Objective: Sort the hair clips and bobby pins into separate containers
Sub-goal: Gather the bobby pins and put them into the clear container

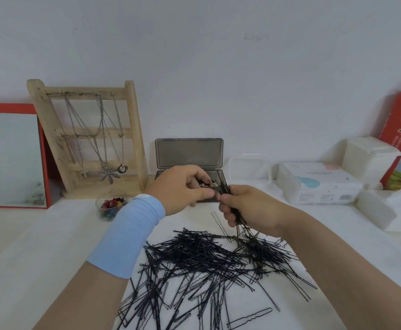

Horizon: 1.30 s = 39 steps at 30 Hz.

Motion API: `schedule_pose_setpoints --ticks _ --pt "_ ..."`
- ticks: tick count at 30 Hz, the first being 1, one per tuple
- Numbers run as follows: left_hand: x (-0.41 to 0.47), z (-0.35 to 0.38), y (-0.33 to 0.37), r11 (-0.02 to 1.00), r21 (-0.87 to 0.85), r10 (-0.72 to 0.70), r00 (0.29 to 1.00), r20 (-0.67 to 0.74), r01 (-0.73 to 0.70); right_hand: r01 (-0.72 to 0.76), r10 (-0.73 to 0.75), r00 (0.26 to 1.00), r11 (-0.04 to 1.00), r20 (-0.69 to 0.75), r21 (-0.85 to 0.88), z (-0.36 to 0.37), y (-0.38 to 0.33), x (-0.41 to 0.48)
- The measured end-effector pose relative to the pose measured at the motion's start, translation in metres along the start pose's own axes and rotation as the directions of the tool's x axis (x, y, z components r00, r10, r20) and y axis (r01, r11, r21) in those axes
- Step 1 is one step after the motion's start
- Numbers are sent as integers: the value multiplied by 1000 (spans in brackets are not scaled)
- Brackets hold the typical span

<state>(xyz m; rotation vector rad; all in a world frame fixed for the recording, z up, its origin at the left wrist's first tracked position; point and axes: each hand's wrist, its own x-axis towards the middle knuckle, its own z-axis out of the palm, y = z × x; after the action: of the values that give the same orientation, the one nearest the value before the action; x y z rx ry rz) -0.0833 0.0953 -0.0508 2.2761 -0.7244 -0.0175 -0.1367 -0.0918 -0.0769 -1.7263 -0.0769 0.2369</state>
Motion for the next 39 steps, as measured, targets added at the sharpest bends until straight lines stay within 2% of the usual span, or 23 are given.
schedule_pose_setpoints --ticks 3,7,12,16,19,20,21,22,24,25,26,27,29,30,32,34,36,39 --pt "2 3 -5 995 -101 17 997 -76 -24 -9 6 1000 985 20 174 0 -1 1" --pt "0 10 5 950 -258 159 984 -82 -175 31 -48 995 984 93 173 1 -5 -1" --pt "-1 15 10 983 -32 179 984 -7 -179 84 -96 991 990 97 116 1 -6 -3" --pt "-3 13 15 957 -184 210 974 -89 -223 66 -75 991 995 115 79 0 -7 -4" --pt "-3 13 17 956 -70 287 958 25 -285 80 -87 993 993 81 91 1 -9 -5" --pt "-2 14 16 956 -68 290 955 63 -286 81 -90 993 990 71 117 2 -9 -5" --pt "-2 15 15 951 -144 285 956 67 -274 86 -95 994 985 60 148 3 -9 -5" --pt "-4 15 18 926 -293 260 965 33 -239 98 -108 993 976 41 192 4 -10 -4" --pt "-2 17 24 778 -616 88 992 -87 -123 150 -150 988 927 -26 344 5 -13 -2" --pt "0 17 26 668 -743 -35 996 -85 -40 187 -173 982 881 -72 434 4 -15 0" --pt "3 17 27 562 -825 -130 991 -17 59 231 -198 973 826 -119 514 2 -17 1" --pt "4 18 27 502 -847 -175 980 99 175 279 -224 960 770 -167 574 0 -18 1" --pt "1 22 25 487 -779 -171 918 358 395 367 -262 930 673 -256 643 -4 -21 2" --pt "0 24 25 480 -746 -173 883 436 462 404 -274 914 638 -298 655 -6 -22 1" --pt "-1 29 23 373 -762 -171 846 505 530 471 -295 881 616 -370 632 -7 -24 0" --pt "1 31 25 217 -810 -124 838 531 545 521 -317 846 662 -429 539 -4 -23 2" --pt "1 31 27 129 -822 -70 832 551 555 533 -341 817 756 -466 381 1 -18 4" --pt "1 31 25 186 -796 -69 816 574 576 506 -374 802 840 -465 196 8 -14 6"
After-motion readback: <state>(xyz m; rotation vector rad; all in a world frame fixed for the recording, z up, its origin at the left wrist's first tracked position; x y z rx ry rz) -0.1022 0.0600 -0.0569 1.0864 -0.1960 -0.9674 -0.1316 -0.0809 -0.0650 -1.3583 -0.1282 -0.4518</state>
